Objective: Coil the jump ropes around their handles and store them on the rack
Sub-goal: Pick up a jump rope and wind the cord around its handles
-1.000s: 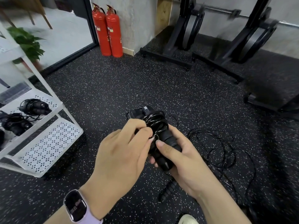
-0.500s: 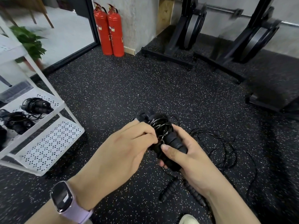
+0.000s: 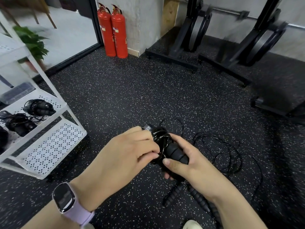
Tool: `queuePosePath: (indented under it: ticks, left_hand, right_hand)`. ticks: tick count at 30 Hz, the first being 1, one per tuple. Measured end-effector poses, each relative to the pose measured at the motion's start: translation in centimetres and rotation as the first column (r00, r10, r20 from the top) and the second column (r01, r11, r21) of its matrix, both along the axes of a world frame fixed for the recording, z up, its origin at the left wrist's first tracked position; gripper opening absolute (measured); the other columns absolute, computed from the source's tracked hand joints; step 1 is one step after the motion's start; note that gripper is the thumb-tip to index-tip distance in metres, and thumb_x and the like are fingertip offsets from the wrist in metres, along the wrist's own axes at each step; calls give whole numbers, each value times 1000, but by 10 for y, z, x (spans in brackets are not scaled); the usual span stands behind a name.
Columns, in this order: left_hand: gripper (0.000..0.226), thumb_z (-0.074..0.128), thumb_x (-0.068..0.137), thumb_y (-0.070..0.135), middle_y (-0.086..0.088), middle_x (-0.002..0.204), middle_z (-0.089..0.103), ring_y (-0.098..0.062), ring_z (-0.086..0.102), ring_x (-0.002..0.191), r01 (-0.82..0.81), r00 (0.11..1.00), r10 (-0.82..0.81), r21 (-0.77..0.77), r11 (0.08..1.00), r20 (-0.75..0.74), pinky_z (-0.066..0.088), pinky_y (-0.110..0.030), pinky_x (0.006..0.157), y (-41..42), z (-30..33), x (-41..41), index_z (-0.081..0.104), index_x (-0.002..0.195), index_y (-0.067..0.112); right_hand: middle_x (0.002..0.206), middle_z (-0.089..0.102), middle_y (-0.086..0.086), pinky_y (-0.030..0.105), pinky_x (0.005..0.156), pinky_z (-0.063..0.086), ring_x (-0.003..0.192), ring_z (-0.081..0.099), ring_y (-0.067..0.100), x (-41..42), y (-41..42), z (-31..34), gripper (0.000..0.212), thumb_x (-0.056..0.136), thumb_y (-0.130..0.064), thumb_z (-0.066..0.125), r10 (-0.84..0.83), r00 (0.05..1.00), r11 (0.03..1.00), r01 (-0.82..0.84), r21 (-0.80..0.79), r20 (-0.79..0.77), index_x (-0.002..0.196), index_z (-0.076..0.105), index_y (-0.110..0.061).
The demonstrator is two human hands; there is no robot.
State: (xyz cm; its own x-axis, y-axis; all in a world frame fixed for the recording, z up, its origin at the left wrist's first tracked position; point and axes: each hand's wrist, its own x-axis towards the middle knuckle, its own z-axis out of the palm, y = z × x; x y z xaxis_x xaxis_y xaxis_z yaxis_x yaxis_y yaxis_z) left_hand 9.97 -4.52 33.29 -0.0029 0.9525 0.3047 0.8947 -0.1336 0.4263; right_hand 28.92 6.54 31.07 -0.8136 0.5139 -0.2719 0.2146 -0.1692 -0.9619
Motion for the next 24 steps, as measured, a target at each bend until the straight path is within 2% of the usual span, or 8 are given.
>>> queuePosePath:
  ticks: [4,8,10,13,16,18,22,24]
  left_hand:
    - [13,65,94,33,19,92,63,-5,48,83,13,1000,-13,14,1000,-5,42,-18,74,0,1,4,77,98,30]
    - [14,67,91,34,21,88,61,-9,49,81,-19,1000,20,-26,999,24,41,-21,72,1,2,9,79,96,30]
    - [9,69,89,35,21,84,56,-7,46,82,-34,999,33,-70,997,-18,39,-21,73,3,3,11,77,91,31]
    - [4,67,90,35,22,85,46,-5,38,83,-46,988,28,-113,992,-153,36,-22,77,5,1,17,69,89,31]
    - [8,62,87,31,11,87,57,-14,51,82,-52,976,37,-64,997,-216,47,-29,78,5,3,21,66,88,24]
    - [11,60,84,27,4,84,60,-20,56,78,-70,969,69,4,998,-237,53,-35,73,7,4,22,65,86,17]
    - [22,46,90,24,-2,82,59,-23,56,74,-162,955,183,107,981,-232,53,-39,70,8,3,26,63,85,11]
    - [14,52,93,18,-2,83,59,-22,55,74,-236,951,256,129,963,-172,51,-39,70,7,4,29,62,86,10]
  right_hand:
    - [102,73,2,38,83,58,79,69,22,4,2,1,52,97,-12,71,7,1000,1000,-7,7,-5,141,54,-33]
    - [101,74,-1,34,81,58,79,69,19,5,2,0,51,94,-17,71,16,1000,999,-16,37,3,139,55,-36]
    - [100,73,-4,29,78,57,77,69,17,4,2,-1,50,97,-10,70,22,1000,997,-24,72,19,136,55,-37]
    - [96,72,-4,30,77,57,76,69,16,2,2,-3,51,97,-6,70,22,998,997,-26,74,53,134,56,-38]
    - [95,72,1,31,75,56,78,69,20,1,1,-3,53,91,-15,72,-17,1000,1000,17,6,20,138,55,-33]
    - [96,72,5,34,73,56,79,69,22,0,1,-2,53,89,-20,72,-51,998,998,50,-37,-22,138,56,-32]
    - [99,73,10,33,69,54,79,67,27,-5,-3,-2,53,88,-21,72,-139,985,977,120,-176,-99,138,56,-27]
    - [100,72,11,33,68,54,79,67,28,-9,-5,-2,53,88,-20,71,-182,975,961,148,-234,-130,138,56,-24]
